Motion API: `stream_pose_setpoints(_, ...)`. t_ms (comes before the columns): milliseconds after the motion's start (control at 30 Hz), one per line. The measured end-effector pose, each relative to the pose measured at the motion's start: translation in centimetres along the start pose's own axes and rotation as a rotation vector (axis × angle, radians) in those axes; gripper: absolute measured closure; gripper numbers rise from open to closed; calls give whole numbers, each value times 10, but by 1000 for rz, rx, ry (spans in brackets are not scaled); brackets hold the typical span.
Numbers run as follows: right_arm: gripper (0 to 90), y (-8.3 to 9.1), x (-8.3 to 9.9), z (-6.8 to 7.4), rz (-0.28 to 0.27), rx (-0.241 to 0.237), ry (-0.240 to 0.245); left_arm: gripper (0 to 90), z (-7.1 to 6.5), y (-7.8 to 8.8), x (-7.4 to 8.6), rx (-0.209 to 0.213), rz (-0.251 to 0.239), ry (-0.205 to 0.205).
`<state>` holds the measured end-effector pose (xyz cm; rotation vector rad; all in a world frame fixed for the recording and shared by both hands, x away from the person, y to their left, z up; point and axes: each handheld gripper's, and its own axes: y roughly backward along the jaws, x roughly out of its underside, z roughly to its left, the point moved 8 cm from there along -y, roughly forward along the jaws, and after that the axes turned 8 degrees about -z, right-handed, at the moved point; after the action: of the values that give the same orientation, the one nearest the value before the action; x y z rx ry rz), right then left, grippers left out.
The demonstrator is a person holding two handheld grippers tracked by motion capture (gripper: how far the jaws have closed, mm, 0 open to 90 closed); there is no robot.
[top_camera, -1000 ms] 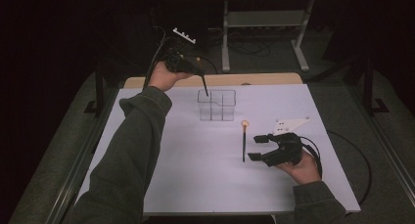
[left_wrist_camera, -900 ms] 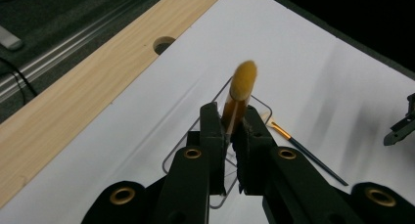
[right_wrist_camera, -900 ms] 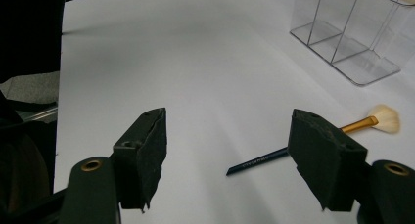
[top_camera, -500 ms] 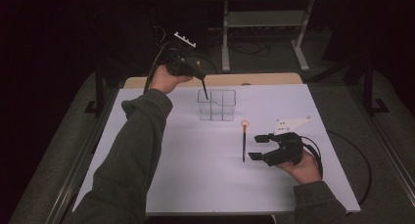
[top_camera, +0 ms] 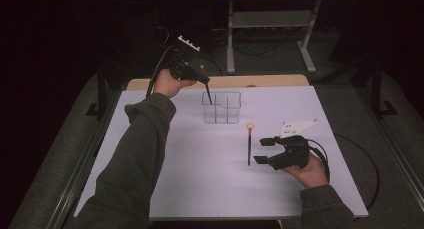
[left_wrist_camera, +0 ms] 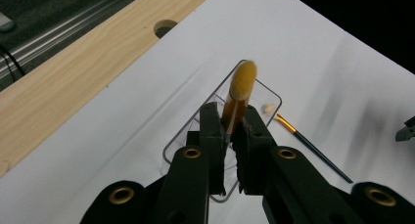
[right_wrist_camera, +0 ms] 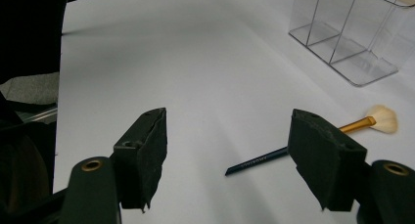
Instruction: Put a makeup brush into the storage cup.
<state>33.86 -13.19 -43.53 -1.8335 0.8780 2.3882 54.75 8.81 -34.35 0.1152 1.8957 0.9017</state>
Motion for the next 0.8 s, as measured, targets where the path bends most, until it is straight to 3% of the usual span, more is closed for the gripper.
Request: stream_pose_setpoints(800, 295, -3, 1, 0, 8, -4, 2, 824, 7, -8, 21, 0, -7, 36)
